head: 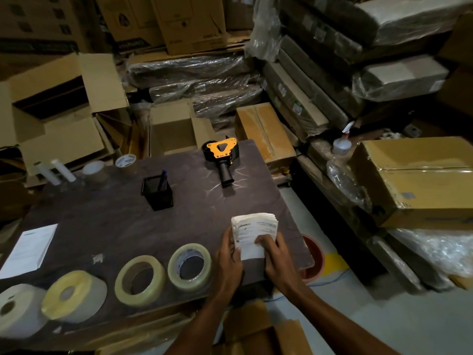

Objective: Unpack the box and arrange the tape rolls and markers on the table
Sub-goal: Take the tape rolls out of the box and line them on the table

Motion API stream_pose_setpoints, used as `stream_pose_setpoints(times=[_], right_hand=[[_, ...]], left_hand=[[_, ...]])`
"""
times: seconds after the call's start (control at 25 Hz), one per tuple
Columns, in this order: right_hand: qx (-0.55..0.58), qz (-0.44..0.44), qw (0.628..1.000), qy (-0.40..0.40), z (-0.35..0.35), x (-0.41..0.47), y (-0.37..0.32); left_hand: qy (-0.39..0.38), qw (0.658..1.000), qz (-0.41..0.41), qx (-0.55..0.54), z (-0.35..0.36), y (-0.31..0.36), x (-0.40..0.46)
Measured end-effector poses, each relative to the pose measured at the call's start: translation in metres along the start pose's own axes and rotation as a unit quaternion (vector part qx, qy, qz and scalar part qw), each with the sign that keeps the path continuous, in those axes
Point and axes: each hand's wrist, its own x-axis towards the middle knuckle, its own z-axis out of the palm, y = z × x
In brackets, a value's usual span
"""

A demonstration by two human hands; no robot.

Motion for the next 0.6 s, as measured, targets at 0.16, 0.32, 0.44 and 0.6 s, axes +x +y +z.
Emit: stream_pose_setpoints(times=[0.16, 0.32, 0.44, 0.6], right_hand=[[0.030, 0.020, 0.999, 0.029, -0.004, 0.004, -0.013], [0.063, 0.026, 0.993, 0.097, -0.014, 0.007, -0.025], [0.081, 0.046, 0.992, 0.081, -0.028, 0.002, -0.036], [0.090, 0.050, 0.994, 0.030, -0.046, -0.010, -0.053]], left_hand=[[0.017, 1.000, 0.010, -0.014, 0.006, 0.013, 0.000], [0.052, 0.998, 0.023, 0.013, 0.000, 0.027, -0.001], [0.043, 0.997, 0.056, 0.019, -0.011, 0.038, -0.012], [0.003, 0.999, 0.040, 0.000, -0.032, 0.052, -0.033]])
